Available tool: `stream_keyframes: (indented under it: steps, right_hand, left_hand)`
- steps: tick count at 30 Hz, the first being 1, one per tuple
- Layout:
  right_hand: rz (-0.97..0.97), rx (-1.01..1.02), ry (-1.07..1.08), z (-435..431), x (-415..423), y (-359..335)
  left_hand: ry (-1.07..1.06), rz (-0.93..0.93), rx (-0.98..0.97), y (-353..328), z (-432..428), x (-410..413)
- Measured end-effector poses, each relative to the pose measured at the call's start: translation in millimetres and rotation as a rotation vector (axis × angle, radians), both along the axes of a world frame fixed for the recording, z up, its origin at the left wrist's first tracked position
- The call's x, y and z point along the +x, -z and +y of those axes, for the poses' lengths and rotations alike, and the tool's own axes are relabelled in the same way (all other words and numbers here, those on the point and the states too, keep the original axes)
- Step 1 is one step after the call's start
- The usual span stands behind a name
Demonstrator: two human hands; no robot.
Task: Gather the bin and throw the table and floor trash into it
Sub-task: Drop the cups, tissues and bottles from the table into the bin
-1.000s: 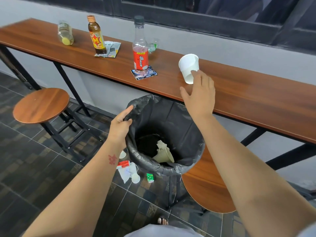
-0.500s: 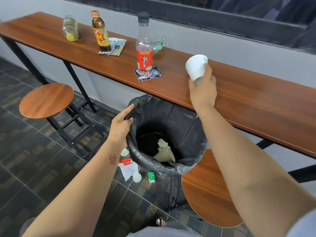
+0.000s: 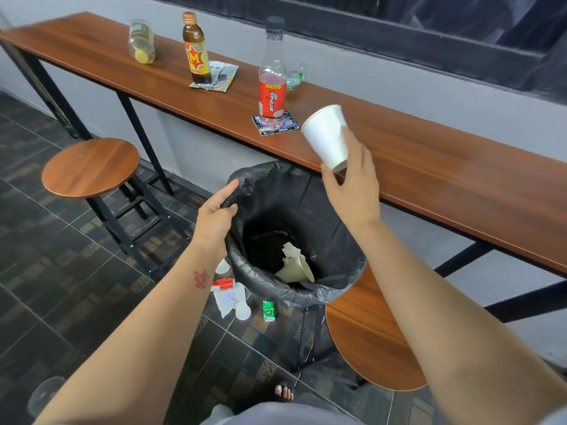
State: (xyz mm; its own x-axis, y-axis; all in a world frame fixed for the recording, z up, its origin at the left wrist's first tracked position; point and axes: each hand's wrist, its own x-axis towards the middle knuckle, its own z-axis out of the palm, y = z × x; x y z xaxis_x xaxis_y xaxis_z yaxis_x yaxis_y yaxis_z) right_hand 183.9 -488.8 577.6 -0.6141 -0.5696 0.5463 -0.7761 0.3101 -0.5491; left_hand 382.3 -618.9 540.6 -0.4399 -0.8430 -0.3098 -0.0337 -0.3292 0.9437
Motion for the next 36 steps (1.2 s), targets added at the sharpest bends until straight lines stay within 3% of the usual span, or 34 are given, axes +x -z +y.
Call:
stream_keyframes:
  steps: [7, 13, 17, 21, 26, 36]
  right_hand:
    - [0.079, 0.214, -0.105, 13, 80, 23]
    - [-0.045, 0.580, -0.193, 3, 137, 54]
    - [0.000, 0.816, -0.158, -13, 163, 68]
    - [0.028, 0.907, -0.144, -28, 184, 80]
    - [0.065, 0.788, -0.115, -43, 200, 74]
    - [0.087, 0.189, 0.168, -97, 147, 8]
  left_hand:
    - [0.018, 0.021, -0.001, 3, -14, 47]
    - [0.059, -0.006, -0.080, 2, -34, 102]
    - [0.064, -0.008, -0.067, 3, -49, 132]
    - [0.079, -0.004, -0.052, 7, -65, 154]
    - [0.099, -0.003, -0.051, 5, -83, 165]
    - [0.113, 0.003, -0.054, -1, -124, 134]
